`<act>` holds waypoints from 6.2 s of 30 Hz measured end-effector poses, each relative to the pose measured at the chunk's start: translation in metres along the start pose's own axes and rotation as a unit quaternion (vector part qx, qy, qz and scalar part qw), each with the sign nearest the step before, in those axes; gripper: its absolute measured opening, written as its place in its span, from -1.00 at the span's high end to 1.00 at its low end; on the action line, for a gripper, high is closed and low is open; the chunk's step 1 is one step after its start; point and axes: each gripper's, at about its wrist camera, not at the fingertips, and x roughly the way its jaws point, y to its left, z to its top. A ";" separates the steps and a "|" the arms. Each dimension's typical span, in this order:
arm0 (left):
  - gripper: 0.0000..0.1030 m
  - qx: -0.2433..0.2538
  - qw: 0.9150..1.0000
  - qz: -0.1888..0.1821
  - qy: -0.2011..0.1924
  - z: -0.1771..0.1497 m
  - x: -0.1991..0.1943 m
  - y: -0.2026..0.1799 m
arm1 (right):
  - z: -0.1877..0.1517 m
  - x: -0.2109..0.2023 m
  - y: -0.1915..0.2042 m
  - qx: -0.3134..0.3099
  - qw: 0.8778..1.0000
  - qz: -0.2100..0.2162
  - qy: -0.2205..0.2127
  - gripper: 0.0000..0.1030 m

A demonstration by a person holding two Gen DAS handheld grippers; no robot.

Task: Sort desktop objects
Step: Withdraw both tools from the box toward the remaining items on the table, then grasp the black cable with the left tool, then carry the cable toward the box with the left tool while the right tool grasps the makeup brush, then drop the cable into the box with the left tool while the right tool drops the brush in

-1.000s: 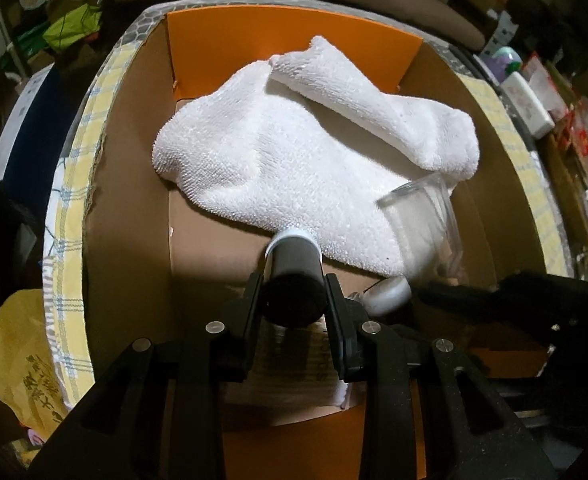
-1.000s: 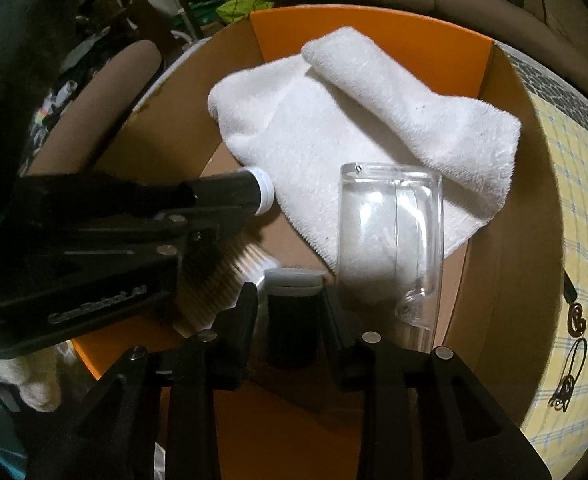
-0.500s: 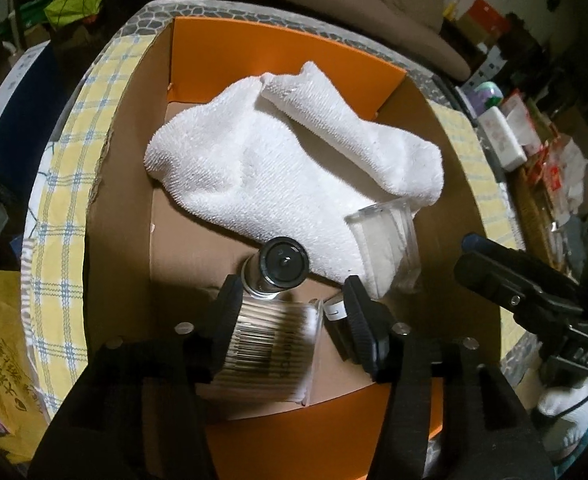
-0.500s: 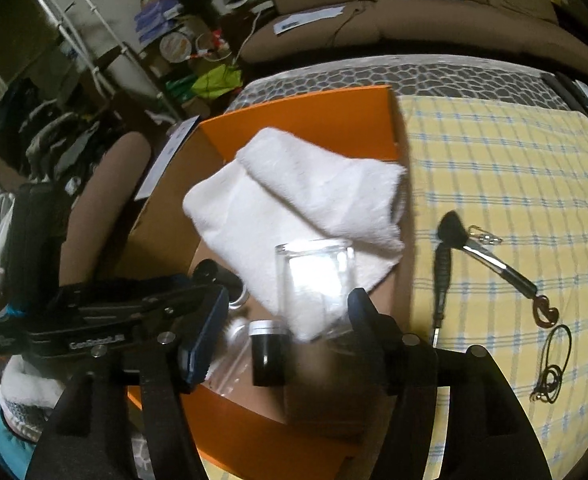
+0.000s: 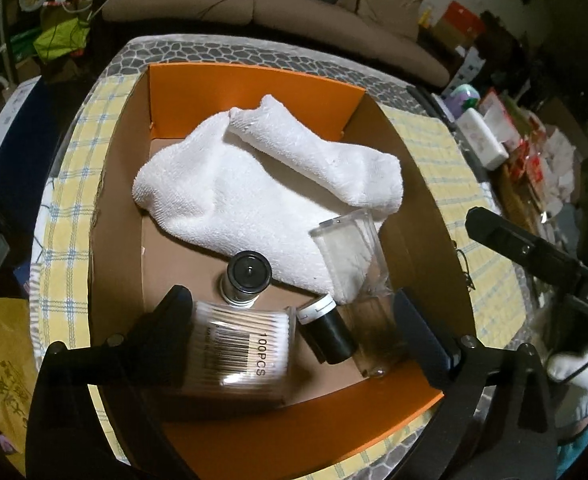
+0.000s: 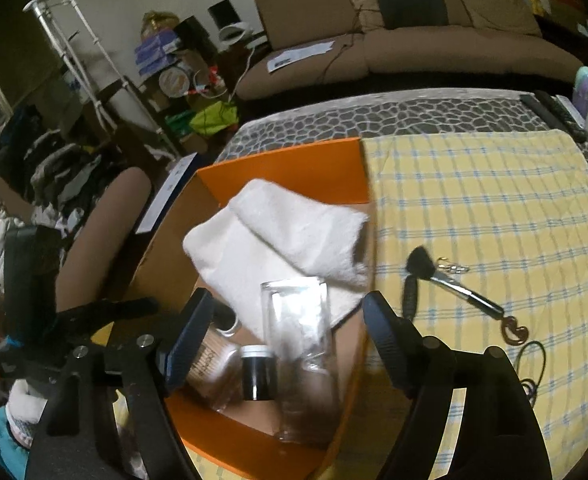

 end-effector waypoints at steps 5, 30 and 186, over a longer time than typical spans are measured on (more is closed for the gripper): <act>-1.00 -0.002 1.000 0.009 -0.005 0.000 -0.003 0.002 | 0.001 -0.008 -0.010 -0.002 1.000 -0.015 -0.004 -0.63; -1.00 0.007 1.000 -0.018 -0.010 -0.007 0.000 -0.016 | -0.004 -0.068 -0.127 0.045 0.991 -0.124 -0.030 -0.99; 0.65 -0.072 0.996 -0.028 0.038 -0.015 0.035 0.016 | -0.017 0.068 0.049 -0.158 0.982 0.033 0.095 0.74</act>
